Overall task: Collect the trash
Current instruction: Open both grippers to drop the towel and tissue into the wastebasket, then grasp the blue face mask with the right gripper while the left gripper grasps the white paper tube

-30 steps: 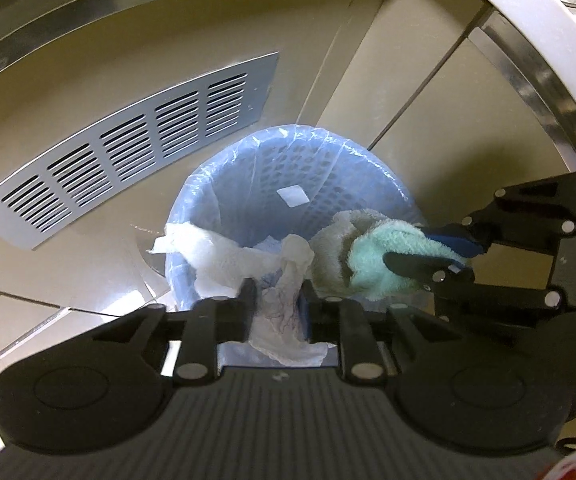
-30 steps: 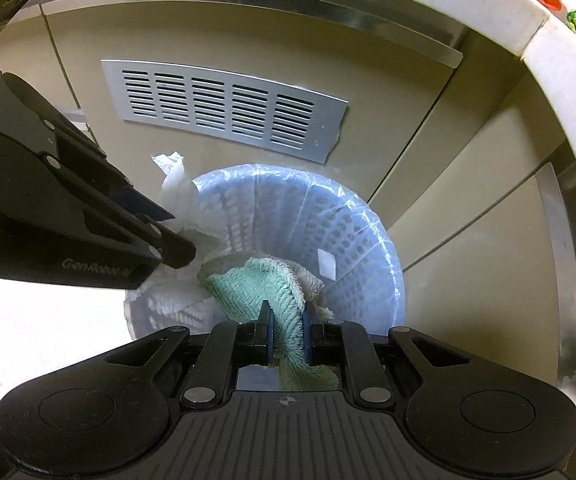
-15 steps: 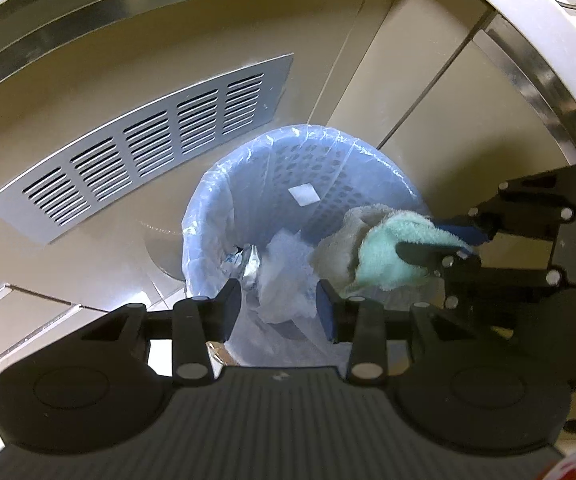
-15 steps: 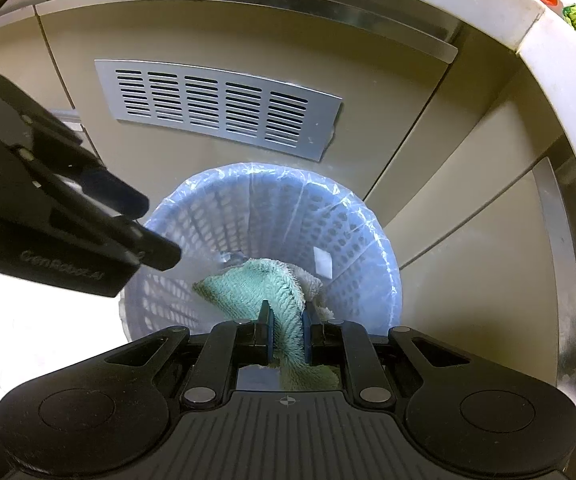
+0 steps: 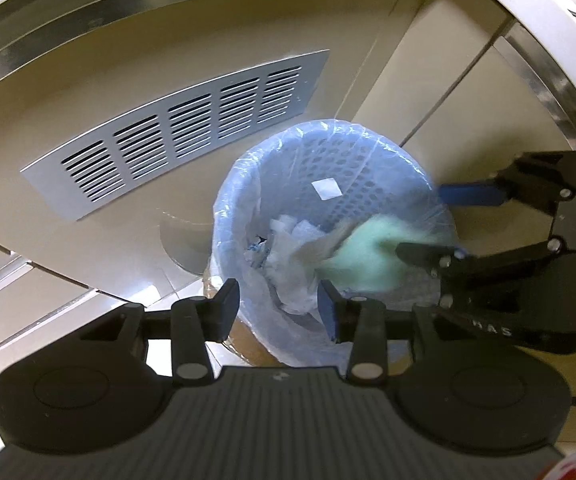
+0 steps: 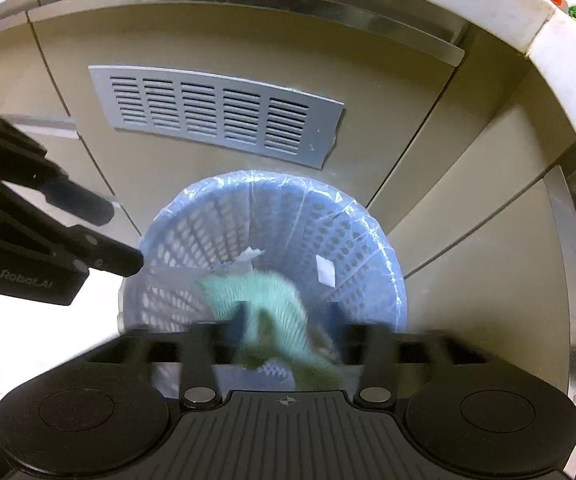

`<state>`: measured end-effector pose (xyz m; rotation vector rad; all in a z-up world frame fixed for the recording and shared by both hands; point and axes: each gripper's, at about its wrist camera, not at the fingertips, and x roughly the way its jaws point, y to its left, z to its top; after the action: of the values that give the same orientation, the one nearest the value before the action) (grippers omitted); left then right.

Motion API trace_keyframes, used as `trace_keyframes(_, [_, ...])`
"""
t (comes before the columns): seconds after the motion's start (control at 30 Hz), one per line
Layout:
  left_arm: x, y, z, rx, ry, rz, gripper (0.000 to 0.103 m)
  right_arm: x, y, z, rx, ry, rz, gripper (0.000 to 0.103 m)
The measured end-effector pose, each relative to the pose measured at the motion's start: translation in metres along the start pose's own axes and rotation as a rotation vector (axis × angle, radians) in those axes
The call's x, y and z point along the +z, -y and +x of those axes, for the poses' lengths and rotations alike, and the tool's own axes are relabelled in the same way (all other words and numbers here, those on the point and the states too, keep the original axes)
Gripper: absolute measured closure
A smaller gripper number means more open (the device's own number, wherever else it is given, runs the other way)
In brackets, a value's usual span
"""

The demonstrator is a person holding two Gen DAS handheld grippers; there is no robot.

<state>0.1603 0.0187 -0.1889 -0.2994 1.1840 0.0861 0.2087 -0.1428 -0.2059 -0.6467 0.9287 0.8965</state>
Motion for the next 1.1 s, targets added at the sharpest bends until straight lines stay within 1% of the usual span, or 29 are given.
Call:
trace_keyframes(0.3, [-0.003,-0.005,-0.005,0.005,0.009,-0.01,0.06,0.0,-0.002,0.001,0.002,-0.003,-0.003,0.046])
trace_keyframes(0.5, [-0.001,-0.005,-0.021,0.003,0.04,-0.007,0.058,0.007,-0.005,-0.02,-0.003,0.042,0.003,0.046])
trace_keyframes(0.63, [0.005,-0.002,-0.047,-0.005,0.092,0.003,0.056,0.019,-0.005,-0.056,-0.01,0.123,0.023,0.046])
trace_keyframes(0.73, [0.012,0.004,-0.07,-0.019,0.143,0.026,0.052,0.027,-0.003,-0.092,-0.015,0.211,0.04,0.046])
trace_keyframes(0.83, [0.021,0.014,-0.091,-0.037,0.191,0.058,0.049,0.032,0.006,-0.127,-0.028,0.297,0.084,0.046])
trace_keyframes(0.9, [0.028,0.02,-0.104,-0.054,0.222,0.075,0.044,0.032,0.014,-0.15,-0.049,0.353,0.126,0.043])
trace_keyframes(0.97, [0.036,0.028,-0.117,-0.074,0.256,0.09,0.041,0.029,0.027,-0.172,-0.087,0.409,0.181,0.028])
trace_keyframes(1.03, [0.045,0.036,-0.126,-0.093,0.286,0.103,0.035,0.023,0.043,-0.193,-0.148,0.461,0.246,0.024])
trace_keyframes(1.1, [0.056,0.045,-0.132,-0.108,0.312,0.118,0.032,0.018,0.065,-0.207,-0.214,0.49,0.322,0.022])
